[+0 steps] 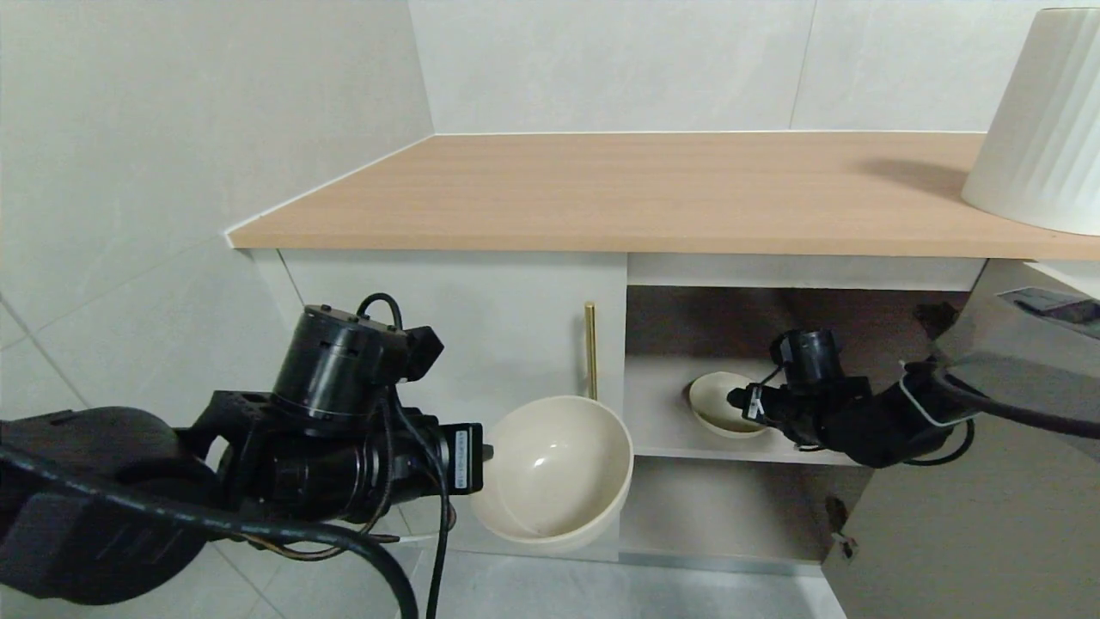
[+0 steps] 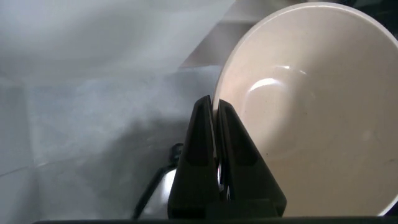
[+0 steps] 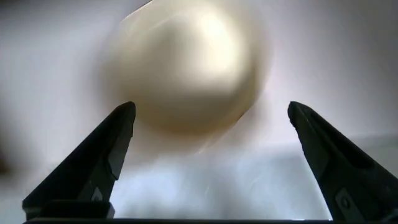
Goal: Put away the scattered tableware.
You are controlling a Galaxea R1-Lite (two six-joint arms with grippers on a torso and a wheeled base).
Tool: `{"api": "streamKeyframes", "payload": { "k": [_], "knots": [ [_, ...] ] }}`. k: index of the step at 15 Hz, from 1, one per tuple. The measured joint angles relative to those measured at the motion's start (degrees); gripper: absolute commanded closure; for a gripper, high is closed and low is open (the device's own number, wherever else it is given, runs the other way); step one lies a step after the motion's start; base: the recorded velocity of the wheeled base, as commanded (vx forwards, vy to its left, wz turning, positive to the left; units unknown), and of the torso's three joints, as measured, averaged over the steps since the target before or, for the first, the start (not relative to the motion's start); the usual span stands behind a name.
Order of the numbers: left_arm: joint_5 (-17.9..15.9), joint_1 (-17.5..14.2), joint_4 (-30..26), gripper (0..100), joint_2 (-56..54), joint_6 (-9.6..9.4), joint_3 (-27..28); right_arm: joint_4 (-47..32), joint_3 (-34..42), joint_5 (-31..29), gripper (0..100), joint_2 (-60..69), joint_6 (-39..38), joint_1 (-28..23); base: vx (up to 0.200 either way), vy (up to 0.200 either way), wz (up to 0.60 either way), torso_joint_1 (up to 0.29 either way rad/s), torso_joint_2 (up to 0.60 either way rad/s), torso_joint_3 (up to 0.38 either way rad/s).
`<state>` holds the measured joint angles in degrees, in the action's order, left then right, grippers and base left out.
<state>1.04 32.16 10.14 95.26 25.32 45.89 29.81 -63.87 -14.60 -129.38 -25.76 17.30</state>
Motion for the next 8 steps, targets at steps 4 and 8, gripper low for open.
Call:
{"api": "streamKeyframes", "payload": {
  "k": [4,8],
  "knots": [
    [7.1,4.0,0.0,100,5.5,-2.79,-0.6,-13.2,7.8,11.6,0,16.5,1.6,8.4,0.000,0.000,0.00,0.000,0.00,0.000],
    [10.7,6.5,0.0,100,8.9,-5.38,-1.8,-19.6,14.8,17.0,0,27.1,7.5,20.1,0.000,0.000,0.00,0.000,0.00,0.000]
  ]
}}
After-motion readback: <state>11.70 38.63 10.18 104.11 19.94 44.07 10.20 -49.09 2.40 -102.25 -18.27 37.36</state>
